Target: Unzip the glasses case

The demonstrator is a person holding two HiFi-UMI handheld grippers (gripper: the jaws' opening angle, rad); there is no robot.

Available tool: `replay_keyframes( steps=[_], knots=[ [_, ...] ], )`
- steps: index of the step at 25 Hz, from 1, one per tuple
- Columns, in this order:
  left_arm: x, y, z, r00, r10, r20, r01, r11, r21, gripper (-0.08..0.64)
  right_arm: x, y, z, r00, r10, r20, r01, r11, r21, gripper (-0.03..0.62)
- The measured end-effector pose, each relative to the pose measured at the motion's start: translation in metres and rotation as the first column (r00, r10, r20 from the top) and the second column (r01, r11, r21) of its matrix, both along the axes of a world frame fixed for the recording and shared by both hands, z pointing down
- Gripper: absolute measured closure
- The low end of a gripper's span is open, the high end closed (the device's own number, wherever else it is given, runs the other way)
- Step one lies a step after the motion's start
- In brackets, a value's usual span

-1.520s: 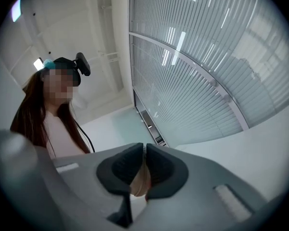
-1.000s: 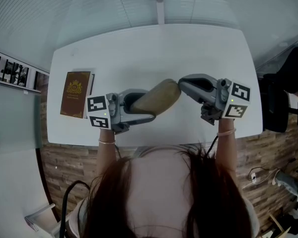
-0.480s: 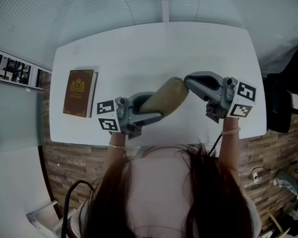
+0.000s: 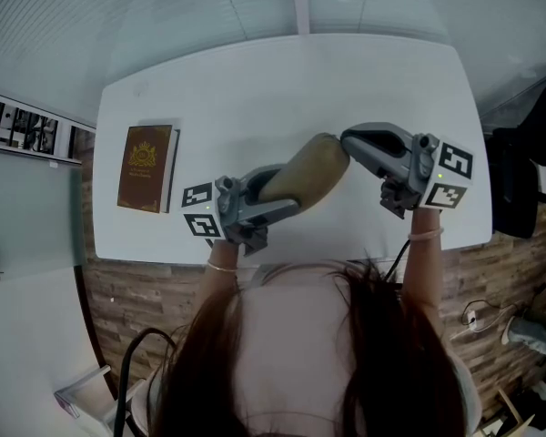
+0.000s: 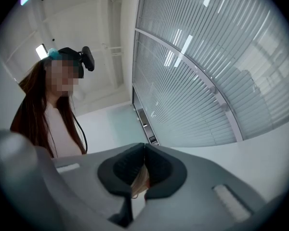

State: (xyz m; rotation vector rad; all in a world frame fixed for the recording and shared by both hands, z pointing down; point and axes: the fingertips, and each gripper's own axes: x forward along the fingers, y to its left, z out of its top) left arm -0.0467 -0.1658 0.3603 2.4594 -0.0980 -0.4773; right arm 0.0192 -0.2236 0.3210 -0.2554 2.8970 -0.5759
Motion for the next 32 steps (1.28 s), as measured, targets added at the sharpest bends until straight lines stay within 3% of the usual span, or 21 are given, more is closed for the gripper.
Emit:
replay_keyframes(
  steps=[16, 32],
  knots=[
    [-0.015, -0.009, 0.001, 0.993, -0.045, -0.107, 0.038, 0.997, -0.071, 0.279, 0.004, -0.002, 0.012, 0.999, 0.002, -0.048, -0.002, 1.000, -0.017, 0.588],
    [-0.038, -0.022, -0.007, 0.963, -0.139, -0.231, 0.111, 0.985, -0.130, 0.278, -0.001, -0.001, 0.019, 1.000, -0.006, -0.020, 0.005, 0.998, -0.055, 0.588]
  ],
)
